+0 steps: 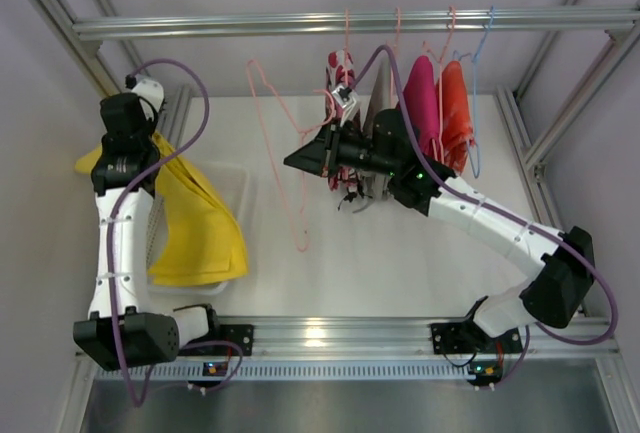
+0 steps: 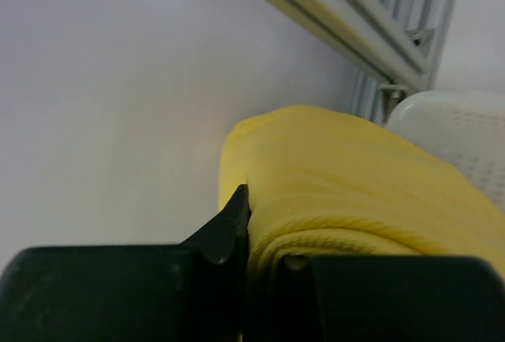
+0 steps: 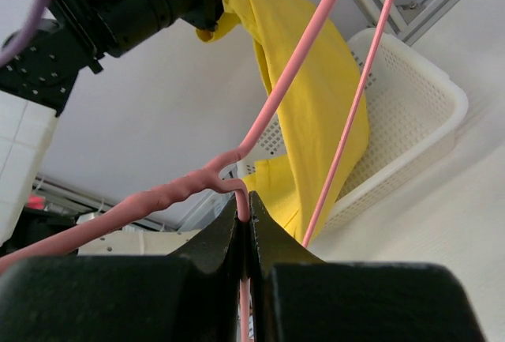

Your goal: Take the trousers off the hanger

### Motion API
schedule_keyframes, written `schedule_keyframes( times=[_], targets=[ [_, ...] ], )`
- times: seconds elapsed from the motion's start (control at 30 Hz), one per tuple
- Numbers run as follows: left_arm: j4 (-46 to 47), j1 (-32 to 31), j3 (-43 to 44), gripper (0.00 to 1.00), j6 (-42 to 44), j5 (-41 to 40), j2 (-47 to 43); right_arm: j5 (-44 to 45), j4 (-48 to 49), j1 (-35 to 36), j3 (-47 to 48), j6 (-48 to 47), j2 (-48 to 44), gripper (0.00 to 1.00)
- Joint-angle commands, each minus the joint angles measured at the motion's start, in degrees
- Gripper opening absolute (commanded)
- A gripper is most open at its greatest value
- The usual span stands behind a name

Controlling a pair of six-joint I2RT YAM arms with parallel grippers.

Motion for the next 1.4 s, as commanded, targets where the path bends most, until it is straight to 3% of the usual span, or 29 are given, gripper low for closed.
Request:
schedule_keyframes(
  times=[0.0,0.17,0.27,0.53,0.77,0.93,0.97,1.0,1.07,1.3,1.37],
  targets=[
    [-0.7,0.4,9.8,0.0,-8.5,6.0,-1.2,-0.1,0.5,-1.1,2.0,-1.7,-3.2,0.0],
    [-14.4,0.3,12.9,0.0,-15.4,24.8,-5.1,-0.1,0.7,-1.3,1.4,-1.5,-3.5,0.0],
    [-21.6,0.2,8.6,0.0,-15.4,33.4,-7.6,-0.1,0.8,-1.4,1.1,-1.5,-3.8,0.0],
    [-32.4,0.3,-5.4,0.0,-13.6,36.9,-10.2,0.1,-0.4,-1.9,0.3,-2.3,-5.3,0.0],
    [-38.0,2.8,-13.5,0.02,-9.0,43.9,-5.4,-0.1,-0.4,-2.4,-0.9,-2.2,-6.5,0.0],
    [-45.4,7.0,-11.4,0.43,0.8,57.4,-5.4,-0.4,-0.9,-2.5,0.2,-2.2,-6.6,0.0],
    [-50.0,7.5,-10.2,0.47,6.1,63.2,-5.9,-0.3,-1.3,-2.4,0.6,-2.1,-6.4,0.0],
    [-52.4,7.7,-9.0,0.59,8.7,65.6,-6.7,-0.5,-1.4,-2.5,0.8,-2.1,-6.2,0.0],
    [-54.6,7.7,-6.8,0.98,11.5,68.6,-7.4,-0.6,-1.1,-2.5,0.9,-1.8,-5.9,0.0],
    [-54.1,7.7,2.1,0.98,9.7,75.5,-10.1,-0.2,-1.6,-2.5,2.6,-1.5,-5.2,0.0],
    [-50.8,7.7,5.4,0.98,3.3,77.4,-10.9,0.3,-1.8,-2.4,3.1,-1.7,-5.1,0.0]
  ],
)
